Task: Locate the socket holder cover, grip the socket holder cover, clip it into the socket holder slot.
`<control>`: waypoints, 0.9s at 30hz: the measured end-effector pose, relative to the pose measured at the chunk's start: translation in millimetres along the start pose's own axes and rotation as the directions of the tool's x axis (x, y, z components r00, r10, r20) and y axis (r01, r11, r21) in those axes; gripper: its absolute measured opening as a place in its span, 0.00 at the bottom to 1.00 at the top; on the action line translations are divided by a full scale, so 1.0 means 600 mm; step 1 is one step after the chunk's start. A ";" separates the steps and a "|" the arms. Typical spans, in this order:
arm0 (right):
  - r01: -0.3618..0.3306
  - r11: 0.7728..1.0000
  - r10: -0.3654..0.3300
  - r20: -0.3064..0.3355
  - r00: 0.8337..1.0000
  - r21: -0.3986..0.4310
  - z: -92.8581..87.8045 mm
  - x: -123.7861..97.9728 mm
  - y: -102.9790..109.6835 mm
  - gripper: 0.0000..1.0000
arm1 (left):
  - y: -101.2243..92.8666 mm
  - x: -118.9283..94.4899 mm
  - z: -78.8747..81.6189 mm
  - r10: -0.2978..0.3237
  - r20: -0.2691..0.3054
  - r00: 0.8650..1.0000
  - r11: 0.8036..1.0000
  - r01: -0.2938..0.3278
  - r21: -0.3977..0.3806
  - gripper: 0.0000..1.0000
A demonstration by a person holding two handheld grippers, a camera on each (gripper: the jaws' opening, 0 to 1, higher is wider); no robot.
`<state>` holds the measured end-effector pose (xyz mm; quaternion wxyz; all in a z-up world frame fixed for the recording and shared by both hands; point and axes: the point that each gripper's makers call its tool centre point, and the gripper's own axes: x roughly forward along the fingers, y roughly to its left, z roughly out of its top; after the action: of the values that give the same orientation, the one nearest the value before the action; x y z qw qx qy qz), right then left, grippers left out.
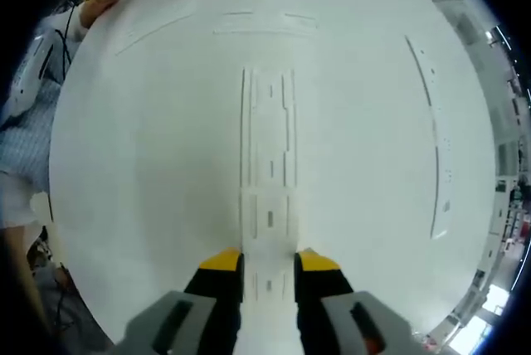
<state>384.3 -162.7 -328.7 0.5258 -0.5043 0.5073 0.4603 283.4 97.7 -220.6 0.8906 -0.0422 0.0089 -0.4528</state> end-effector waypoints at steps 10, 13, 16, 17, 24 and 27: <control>-0.010 1.000 0.010 -0.002 1.000 0.009 0.003 0.000 -0.001 0.25 | 0.001 -0.001 0.000 -0.001 -0.001 1.000 1.000 0.001 -0.002 0.79; -0.014 1.000 0.014 -0.001 1.000 0.016 0.004 0.000 -0.001 0.25 | 0.002 -0.001 0.000 -0.001 -0.001 1.000 1.000 0.001 -0.001 0.79; -0.017 0.999 0.016 0.006 1.000 0.031 0.004 0.001 0.000 0.25 | 0.002 -0.001 0.001 0.000 0.000 1.000 1.000 0.000 0.000 0.79; -0.016 0.999 0.016 0.007 1.000 0.033 0.004 0.001 0.000 0.25 | 0.002 -0.001 0.001 0.000 0.001 1.000 1.000 0.000 -0.001 0.79; -0.004 0.999 0.003 0.019 1.000 0.041 0.006 0.001 -0.002 0.26 | 0.002 0.001 0.000 -0.003 -0.001 1.000 1.000 0.003 -0.001 0.79; -0.006 0.999 0.005 0.034 0.999 0.041 0.012 0.001 -0.003 0.26 | 0.004 0.001 0.000 0.001 0.001 1.000 1.000 -0.001 -0.001 0.79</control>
<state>386.3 -155.3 -329.1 0.5433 -0.4841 0.5089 0.4598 285.9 98.5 -220.5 0.8908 -0.0427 0.0087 -0.4523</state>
